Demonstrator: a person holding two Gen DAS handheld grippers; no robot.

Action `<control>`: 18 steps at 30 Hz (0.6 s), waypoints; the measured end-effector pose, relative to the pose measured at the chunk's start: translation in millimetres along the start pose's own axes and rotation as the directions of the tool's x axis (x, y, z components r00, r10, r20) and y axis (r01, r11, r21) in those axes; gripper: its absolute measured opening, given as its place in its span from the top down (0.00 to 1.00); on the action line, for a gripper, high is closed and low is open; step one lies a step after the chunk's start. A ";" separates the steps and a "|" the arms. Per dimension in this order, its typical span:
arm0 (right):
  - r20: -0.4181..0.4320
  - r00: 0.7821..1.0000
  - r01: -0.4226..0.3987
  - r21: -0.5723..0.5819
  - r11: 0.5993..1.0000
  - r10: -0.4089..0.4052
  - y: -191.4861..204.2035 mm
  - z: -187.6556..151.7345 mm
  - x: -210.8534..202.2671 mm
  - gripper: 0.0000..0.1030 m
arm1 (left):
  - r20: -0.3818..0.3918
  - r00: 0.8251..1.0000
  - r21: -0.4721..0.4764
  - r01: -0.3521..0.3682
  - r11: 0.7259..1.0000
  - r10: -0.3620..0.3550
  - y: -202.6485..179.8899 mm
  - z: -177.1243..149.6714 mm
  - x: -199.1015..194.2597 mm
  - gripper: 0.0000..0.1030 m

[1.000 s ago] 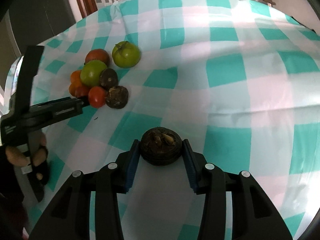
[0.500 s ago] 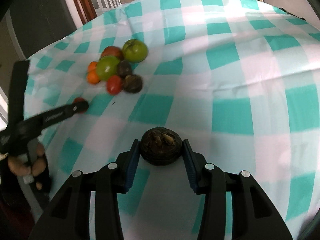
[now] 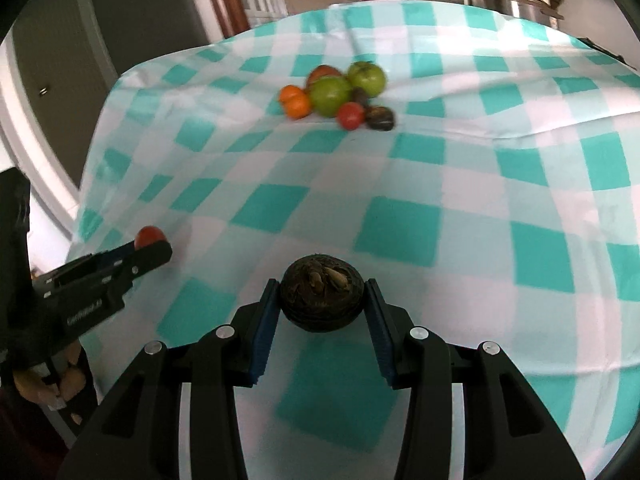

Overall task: Organize fruits
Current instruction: 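Carry both fruits to the white box and open the left tool over it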

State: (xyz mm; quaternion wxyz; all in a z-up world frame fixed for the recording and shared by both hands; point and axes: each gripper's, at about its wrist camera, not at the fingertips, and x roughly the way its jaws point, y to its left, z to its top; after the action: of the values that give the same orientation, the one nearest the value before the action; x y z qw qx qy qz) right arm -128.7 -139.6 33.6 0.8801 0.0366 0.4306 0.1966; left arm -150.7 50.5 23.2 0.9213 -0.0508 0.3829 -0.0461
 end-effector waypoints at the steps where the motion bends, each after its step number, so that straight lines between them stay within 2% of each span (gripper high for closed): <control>1: -0.002 1.000 -0.005 -0.023 1.000 0.005 10.5 -3.0 -0.2 0.58 | 0.007 1.000 -0.004 -0.004 1.000 0.004 4.6 -5.4 -7.1 0.66; 10: -0.045 0.995 -0.095 -0.220 0.971 0.087 99.3 -23.7 3.9 0.58 | 0.021 0.997 -0.058 -0.073 0.996 0.074 63.9 -53.8 -58.8 0.66; 18: -0.085 0.975 -0.224 -0.411 0.884 0.208 181.2 -47.1 -1.7 0.58 | 0.044 0.980 -0.129 -0.189 0.973 0.196 125.6 -98.7 -107.8 0.66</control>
State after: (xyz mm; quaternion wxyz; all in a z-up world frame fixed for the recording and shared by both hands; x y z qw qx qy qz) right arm -223.1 21.5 47.8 0.8317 -0.1086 0.3885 0.3815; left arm -290.7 182.5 13.3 0.9269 -0.0718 0.3620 0.0690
